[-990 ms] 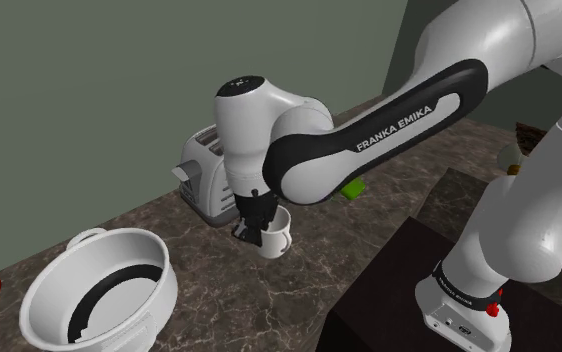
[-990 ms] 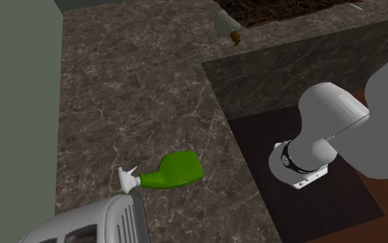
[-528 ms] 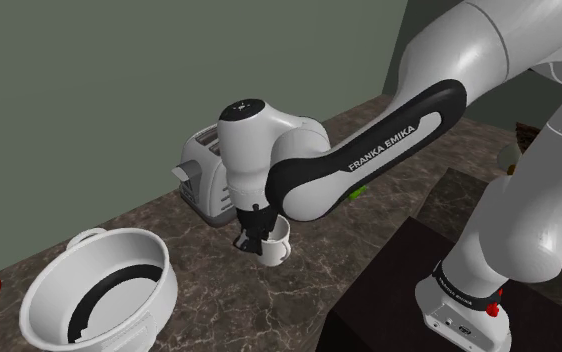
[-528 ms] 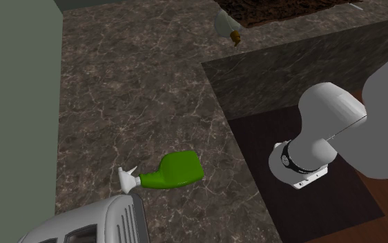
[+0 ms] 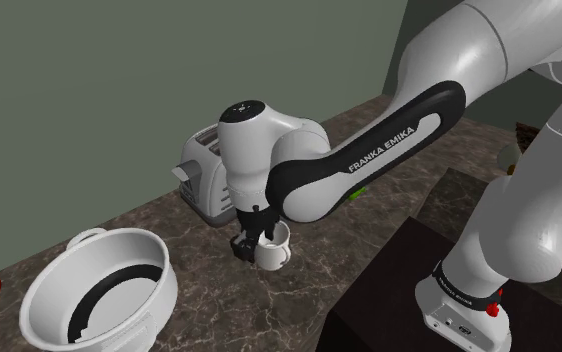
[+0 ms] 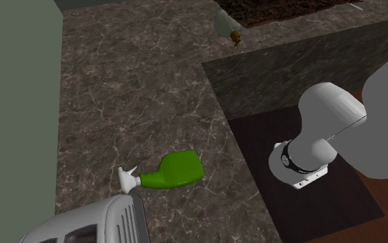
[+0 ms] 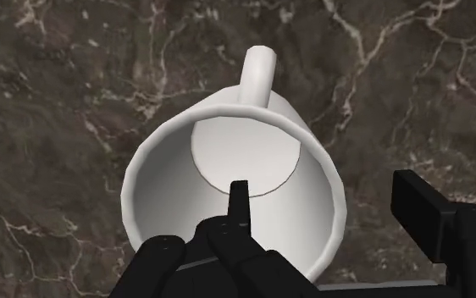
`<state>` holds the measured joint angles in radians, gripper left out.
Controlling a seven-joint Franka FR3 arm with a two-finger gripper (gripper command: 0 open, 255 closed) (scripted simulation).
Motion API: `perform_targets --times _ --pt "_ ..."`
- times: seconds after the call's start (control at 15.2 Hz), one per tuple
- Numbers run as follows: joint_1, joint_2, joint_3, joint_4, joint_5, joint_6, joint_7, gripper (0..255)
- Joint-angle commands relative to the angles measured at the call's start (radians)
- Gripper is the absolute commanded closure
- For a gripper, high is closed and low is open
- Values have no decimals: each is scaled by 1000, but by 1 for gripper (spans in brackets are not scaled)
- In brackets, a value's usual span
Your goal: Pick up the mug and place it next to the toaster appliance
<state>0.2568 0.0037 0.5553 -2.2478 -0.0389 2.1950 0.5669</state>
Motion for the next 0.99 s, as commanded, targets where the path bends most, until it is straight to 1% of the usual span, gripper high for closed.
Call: perform_targets --times 0.0,0.2,0.46,0.92 --pt "0 0 0 0 0 0 0 0" --pt "0 0 0 0 0 0 0 0" --pt "-1 -63 -3 74 40 -127 -30 0" --pt "-1 -63 -3 74 40 -127 -30 0"
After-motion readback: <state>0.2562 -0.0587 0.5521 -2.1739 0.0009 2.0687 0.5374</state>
